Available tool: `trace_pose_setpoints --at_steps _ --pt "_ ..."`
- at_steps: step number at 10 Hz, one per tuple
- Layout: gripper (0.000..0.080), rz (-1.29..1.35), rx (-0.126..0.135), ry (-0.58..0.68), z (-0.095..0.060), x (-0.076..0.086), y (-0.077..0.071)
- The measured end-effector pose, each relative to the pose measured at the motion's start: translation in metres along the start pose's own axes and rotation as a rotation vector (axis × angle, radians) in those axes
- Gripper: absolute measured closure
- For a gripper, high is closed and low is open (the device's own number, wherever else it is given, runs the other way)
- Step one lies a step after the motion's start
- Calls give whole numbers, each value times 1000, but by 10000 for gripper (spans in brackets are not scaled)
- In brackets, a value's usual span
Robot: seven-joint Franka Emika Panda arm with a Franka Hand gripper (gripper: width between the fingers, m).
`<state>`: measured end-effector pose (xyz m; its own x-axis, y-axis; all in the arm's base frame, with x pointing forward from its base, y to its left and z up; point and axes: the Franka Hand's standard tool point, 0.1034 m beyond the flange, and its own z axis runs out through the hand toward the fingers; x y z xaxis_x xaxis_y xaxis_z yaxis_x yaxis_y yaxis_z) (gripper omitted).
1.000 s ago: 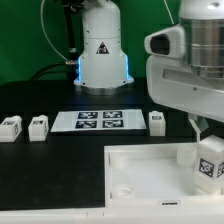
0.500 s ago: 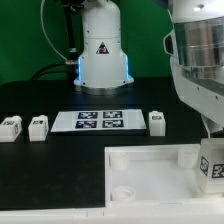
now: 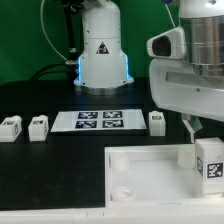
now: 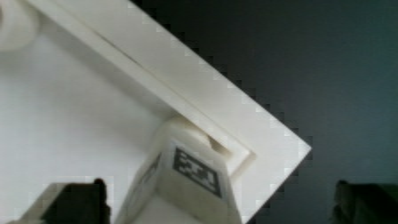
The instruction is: Assemble one leg
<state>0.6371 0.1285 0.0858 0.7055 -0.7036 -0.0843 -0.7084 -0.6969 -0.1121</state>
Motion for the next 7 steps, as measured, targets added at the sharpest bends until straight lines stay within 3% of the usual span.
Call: trace_pose_setpoints --at_steps 3,7 --pt "151 -264 -1 0 0 0 0" --pt "151 -879 -27 21 0 21 8"
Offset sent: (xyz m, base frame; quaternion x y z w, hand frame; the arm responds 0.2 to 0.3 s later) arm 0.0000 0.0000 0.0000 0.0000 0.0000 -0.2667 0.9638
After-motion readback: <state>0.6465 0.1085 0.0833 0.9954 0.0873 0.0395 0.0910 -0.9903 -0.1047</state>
